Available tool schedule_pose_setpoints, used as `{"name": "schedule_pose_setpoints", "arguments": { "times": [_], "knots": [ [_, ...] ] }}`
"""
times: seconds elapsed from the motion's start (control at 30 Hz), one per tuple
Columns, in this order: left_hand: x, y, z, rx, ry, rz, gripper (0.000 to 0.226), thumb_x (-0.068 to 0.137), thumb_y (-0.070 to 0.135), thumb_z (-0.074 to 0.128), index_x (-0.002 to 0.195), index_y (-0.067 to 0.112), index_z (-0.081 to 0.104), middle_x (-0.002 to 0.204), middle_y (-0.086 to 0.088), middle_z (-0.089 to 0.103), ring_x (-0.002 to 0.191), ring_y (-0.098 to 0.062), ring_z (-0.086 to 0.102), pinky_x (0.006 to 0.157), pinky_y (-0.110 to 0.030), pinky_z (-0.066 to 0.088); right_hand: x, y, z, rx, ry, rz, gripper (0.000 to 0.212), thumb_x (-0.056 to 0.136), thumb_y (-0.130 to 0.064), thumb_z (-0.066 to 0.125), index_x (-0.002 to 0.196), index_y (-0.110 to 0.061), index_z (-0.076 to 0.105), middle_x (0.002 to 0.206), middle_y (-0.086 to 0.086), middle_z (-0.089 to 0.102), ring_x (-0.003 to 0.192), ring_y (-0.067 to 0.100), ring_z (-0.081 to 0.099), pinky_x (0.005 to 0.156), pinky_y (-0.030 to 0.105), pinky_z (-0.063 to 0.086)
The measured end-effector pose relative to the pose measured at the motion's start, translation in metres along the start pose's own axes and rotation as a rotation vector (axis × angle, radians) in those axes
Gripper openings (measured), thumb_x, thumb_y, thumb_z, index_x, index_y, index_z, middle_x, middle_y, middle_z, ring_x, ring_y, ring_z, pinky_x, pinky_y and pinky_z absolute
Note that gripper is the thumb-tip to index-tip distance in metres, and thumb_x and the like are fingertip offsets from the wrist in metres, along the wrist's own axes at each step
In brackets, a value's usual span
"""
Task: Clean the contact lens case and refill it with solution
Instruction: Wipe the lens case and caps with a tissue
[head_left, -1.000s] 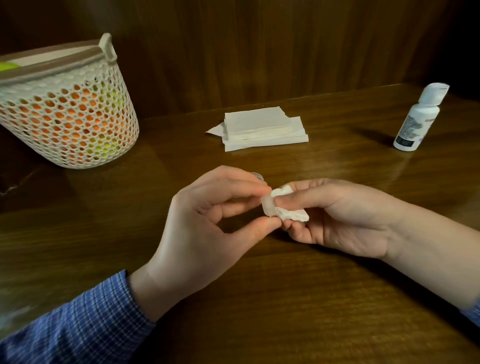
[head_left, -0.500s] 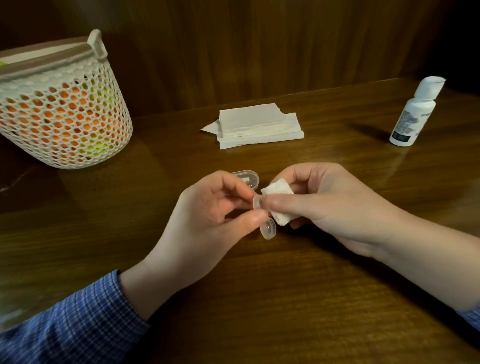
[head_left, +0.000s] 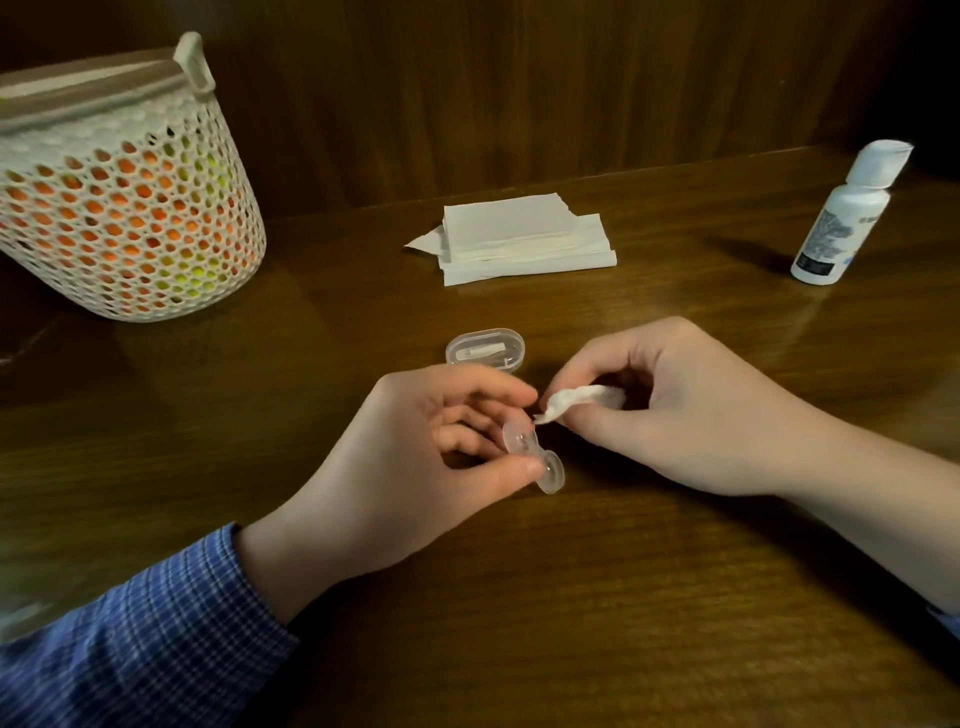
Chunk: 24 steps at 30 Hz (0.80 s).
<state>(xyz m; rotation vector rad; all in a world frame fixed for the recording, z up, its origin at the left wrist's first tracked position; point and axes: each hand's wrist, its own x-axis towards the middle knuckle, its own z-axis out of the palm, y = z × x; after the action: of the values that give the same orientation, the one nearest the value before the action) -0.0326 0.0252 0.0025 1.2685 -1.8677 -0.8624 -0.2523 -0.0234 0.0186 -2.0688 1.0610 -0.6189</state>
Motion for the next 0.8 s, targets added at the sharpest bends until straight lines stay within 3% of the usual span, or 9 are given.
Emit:
{"name": "schedule_pose_setpoints", "arguments": {
  "times": [0.17,0.4,0.57,0.67,0.73,0.8],
  "knots": [
    [-0.002,0.003,-0.007,0.206,-0.037,0.067,0.034,0.075,0.037,0.085,0.107,0.036,0.076,0.099,0.026,0.074,0.095,0.004,0.07,0.079,-0.014,0.056,-0.001,-0.002,-0.002,-0.031,-0.184,-0.095,0.019,0.09,-0.018,0.073,0.093,-0.036,0.079,0.095,-0.019,0.074,0.095,0.003,0.069,0.082,0.019,0.054],
    [-0.002,-0.002,-0.006,0.322,-0.079,0.073,0.029,0.076,0.044,0.081,0.104,0.038,0.076,0.096,0.023,0.071,0.101,-0.005,0.065,0.08,-0.019,0.052,0.0,0.0,0.002,-0.039,-0.236,-0.106,0.015,0.089,-0.022,0.073,0.091,-0.035,0.08,0.093,-0.015,0.072,0.091,0.008,0.069,0.08,0.032,0.059],
    [-0.004,0.001,-0.003,0.325,-0.047,0.03,0.021,0.075,0.043,0.082,0.095,0.036,0.077,0.087,0.02,0.07,0.095,-0.005,0.064,0.078,-0.016,0.049,0.0,-0.002,0.0,-0.083,-0.263,-0.07,0.017,0.092,-0.024,0.07,0.085,-0.037,0.079,0.088,-0.02,0.074,0.097,0.011,0.07,0.098,0.046,0.055],
    [-0.006,0.003,0.001,0.353,-0.001,-0.005,0.021,0.073,0.046,0.079,0.09,0.035,0.076,0.082,0.02,0.07,0.093,-0.002,0.064,0.079,-0.013,0.048,-0.001,-0.002,-0.004,-0.101,-0.263,-0.021,0.013,0.09,-0.031,0.071,0.085,-0.04,0.08,0.101,-0.027,0.075,0.119,-0.008,0.059,0.108,0.031,0.047],
    [-0.009,0.004,0.006,0.371,0.06,-0.041,0.019,0.073,0.046,0.081,0.087,0.034,0.075,0.076,0.02,0.069,0.091,0.003,0.063,0.078,-0.007,0.044,-0.001,-0.001,-0.004,-0.121,-0.248,-0.008,0.012,0.089,-0.032,0.073,0.083,-0.039,0.079,0.101,-0.031,0.074,0.118,-0.02,0.053,0.111,0.024,0.037],
    [-0.012,0.004,0.011,0.381,0.117,-0.077,0.017,0.074,0.044,0.083,0.084,0.034,0.074,0.073,0.019,0.068,0.09,0.005,0.062,0.077,-0.004,0.043,-0.001,0.0,-0.008,-0.141,-0.25,0.002,0.016,0.09,-0.03,0.073,0.076,-0.037,0.078,0.094,-0.029,0.074,0.112,-0.021,0.056,0.111,0.025,0.037]
  ]
}}
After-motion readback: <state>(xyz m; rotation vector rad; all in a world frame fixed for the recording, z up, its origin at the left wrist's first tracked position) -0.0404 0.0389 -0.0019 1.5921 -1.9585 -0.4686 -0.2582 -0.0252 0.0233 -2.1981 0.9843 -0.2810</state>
